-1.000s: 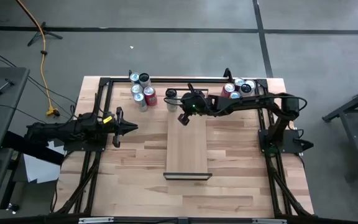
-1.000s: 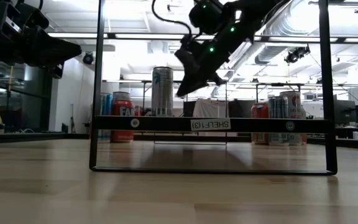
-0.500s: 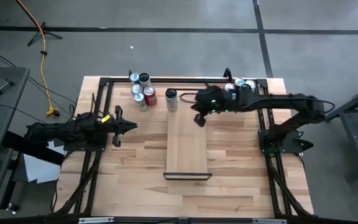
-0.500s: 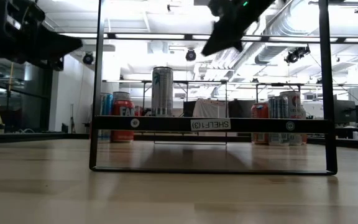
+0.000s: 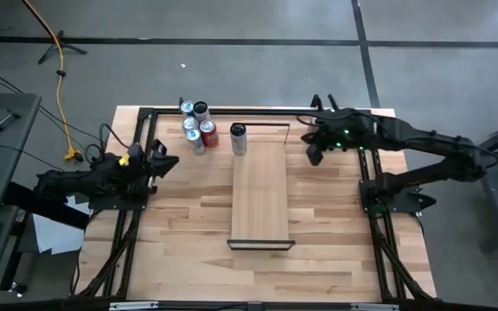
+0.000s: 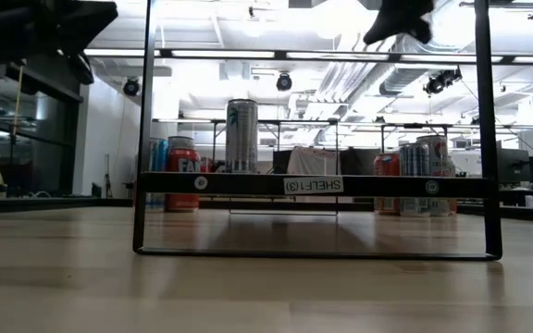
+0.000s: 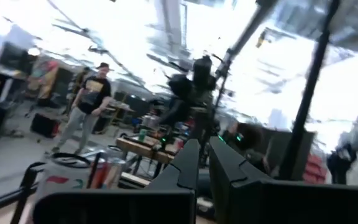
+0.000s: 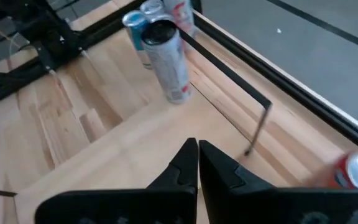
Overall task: Place canned beverage on shelf
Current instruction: Put the left white-pink soda can on the shelf aligned with the other white-pink soda can
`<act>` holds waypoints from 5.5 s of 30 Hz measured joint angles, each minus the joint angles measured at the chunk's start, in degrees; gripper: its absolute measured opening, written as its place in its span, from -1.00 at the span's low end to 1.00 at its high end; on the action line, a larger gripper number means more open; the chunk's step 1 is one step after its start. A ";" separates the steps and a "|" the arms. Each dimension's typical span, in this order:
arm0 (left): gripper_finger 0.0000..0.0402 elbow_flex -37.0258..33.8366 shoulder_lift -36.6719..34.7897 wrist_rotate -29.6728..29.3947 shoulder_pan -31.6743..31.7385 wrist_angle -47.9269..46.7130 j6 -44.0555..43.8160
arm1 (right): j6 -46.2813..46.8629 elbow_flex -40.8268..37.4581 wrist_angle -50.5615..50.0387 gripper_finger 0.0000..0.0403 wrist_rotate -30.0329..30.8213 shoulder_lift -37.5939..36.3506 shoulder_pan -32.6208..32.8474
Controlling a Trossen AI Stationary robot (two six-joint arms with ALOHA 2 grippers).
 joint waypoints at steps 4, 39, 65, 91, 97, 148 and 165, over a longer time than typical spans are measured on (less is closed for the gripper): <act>-0.96 3.15 1.84 -5.60 0.00 -3.91 -4.49 | 1.16 -0.02 -4.82 -1.00 4.31 -2.67 0.95; 0.38 81.28 86.59 -1.51 40.25 -74.24 -2.84 | -11.08 -0.11 -10.87 -1.00 3.86 -6.80 -3.55; 0.37 81.23 98.29 -0.21 43.39 -75.74 -6.49 | -6.93 -0.11 -9.76 -1.00 6.80 -6.63 -3.55; -0.06 81.15 95.66 -4.56 40.03 -75.77 -5.24 | -6.96 -0.11 -9.78 -1.00 7.09 -6.63 -3.51; -0.07 81.15 89.41 -4.36 40.05 -74.37 -4.70 | -6.95 -0.11 -9.78 -1.00 7.10 -6.63 -3.51; -0.05 107.75 110.71 2.90 2.40 -85.94 10.05 | -5.38 -0.11 -6.30 -1.00 5.96 -6.63 -3.49; 0.13 107.77 111.43 5.01 3.74 -82.82 11.09 | -5.69 -0.11 -7.05 -1.00 5.83 -6.65 -3.48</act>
